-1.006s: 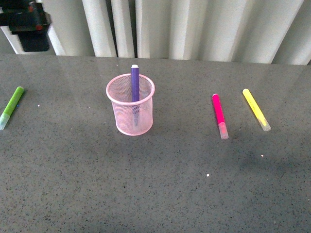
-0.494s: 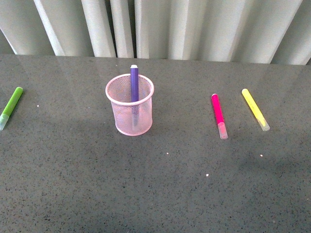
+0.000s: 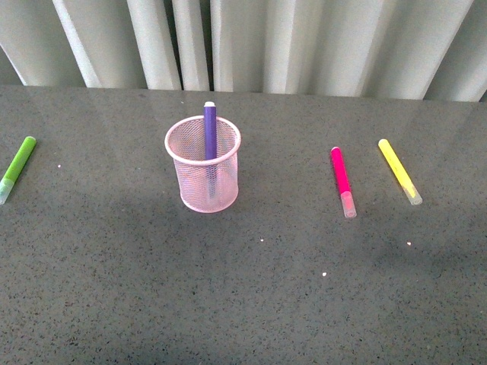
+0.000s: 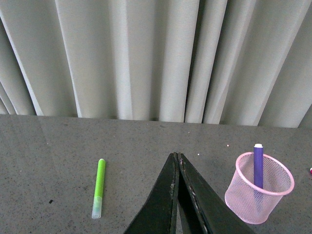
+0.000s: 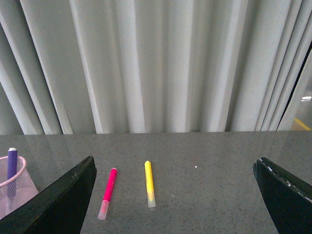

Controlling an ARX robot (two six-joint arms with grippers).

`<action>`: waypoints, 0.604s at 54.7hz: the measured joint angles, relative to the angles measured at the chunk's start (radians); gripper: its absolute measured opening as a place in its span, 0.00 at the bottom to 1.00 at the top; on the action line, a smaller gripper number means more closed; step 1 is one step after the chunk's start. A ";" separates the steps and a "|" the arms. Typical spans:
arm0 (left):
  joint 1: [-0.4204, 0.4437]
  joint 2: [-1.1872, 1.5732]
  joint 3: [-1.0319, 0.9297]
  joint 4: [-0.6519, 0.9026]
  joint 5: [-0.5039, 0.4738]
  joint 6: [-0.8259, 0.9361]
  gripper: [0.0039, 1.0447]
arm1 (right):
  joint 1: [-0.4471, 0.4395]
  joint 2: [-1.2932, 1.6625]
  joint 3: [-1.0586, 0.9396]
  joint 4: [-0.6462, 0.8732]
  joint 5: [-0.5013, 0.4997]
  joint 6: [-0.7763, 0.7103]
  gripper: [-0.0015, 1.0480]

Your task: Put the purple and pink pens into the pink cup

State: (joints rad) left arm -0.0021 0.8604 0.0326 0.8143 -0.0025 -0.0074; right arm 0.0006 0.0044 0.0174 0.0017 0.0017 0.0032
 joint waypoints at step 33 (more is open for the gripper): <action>0.000 -0.424 -0.023 -0.378 0.002 0.000 0.03 | 0.000 0.000 0.000 0.000 0.000 0.000 0.93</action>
State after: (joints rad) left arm -0.0021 0.4362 0.0097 0.4362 -0.0006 -0.0074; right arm 0.0010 0.0044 0.0177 0.0017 0.0017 0.0032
